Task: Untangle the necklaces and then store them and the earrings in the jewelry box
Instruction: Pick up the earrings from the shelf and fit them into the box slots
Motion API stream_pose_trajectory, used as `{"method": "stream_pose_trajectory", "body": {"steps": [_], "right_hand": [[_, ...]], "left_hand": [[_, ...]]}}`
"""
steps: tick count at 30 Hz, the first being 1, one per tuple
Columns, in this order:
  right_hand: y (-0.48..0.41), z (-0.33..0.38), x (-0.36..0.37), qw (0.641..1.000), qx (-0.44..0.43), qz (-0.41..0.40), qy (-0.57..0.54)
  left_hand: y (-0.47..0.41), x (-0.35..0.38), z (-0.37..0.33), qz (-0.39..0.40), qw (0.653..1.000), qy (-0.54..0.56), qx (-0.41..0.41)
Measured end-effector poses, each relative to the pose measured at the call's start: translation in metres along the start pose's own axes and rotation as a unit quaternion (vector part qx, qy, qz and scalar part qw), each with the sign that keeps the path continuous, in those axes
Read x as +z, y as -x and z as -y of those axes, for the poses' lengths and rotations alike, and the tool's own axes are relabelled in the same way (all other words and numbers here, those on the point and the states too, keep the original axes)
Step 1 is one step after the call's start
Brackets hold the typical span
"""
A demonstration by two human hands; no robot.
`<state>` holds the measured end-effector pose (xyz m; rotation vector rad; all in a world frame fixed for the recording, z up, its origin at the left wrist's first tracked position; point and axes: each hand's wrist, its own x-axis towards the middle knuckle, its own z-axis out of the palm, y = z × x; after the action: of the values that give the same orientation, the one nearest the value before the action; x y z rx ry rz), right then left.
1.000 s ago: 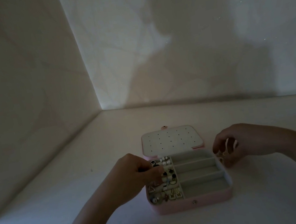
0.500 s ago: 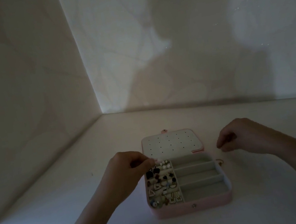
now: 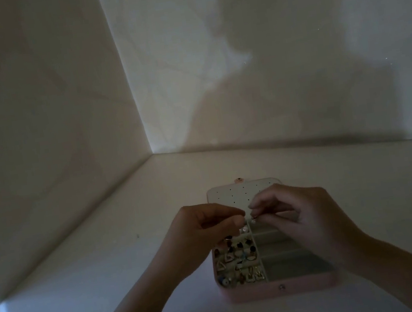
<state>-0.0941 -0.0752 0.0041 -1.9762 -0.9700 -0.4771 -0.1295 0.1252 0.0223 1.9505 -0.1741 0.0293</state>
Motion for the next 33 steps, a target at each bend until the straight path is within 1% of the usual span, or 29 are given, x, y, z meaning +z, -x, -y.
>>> {"method": "stream_pose_trajectory", "body": {"steps": [2,5,9,11,15,17,22,25,28,29,33], "right_hand": [[0.001,0.000,0.001,0.998,-0.045,-0.005,0.035],[0.000,0.002,0.001,0.995,-0.080,-0.015,0.062],[0.002,0.003,0.005,0.984,-0.140,-0.020,0.107],[0.003,0.004,0.008,0.982,-0.152,-0.026,0.113],[0.004,0.003,0.013,0.987,-0.127,-0.022,0.091],[0.004,0.002,0.013,0.992,-0.104,-0.018,0.067],[0.007,0.003,0.016,0.999,-0.047,-0.018,-0.004],[0.007,0.004,0.016,0.999,-0.031,-0.021,-0.026],[0.007,0.006,0.016,0.998,-0.022,-0.030,-0.042],[0.007,0.006,0.016,0.998,-0.020,-0.032,-0.043],[0.005,0.007,0.016,0.998,-0.023,-0.029,-0.041]], "left_hand": [[0.000,0.002,0.000,0.017,1.000,-0.006,0.018],[0.001,0.004,-0.002,0.029,0.999,0.007,0.031],[0.002,0.003,-0.001,0.026,0.999,0.011,0.017],[0.003,0.002,0.000,0.015,1.000,0.003,0.007],[0.007,0.001,-0.001,-0.006,0.999,-0.042,0.029],[0.008,-0.001,-0.003,-0.001,0.998,-0.056,0.026],[0.007,-0.008,-0.010,0.060,0.997,0.028,-0.029],[0.007,-0.010,-0.011,0.079,0.995,0.043,-0.036],[0.008,-0.009,-0.010,0.076,0.995,0.057,-0.033],[0.008,-0.009,-0.009,0.067,0.996,0.046,-0.026],[0.009,-0.007,-0.010,0.028,0.997,-0.075,0.015]]}}
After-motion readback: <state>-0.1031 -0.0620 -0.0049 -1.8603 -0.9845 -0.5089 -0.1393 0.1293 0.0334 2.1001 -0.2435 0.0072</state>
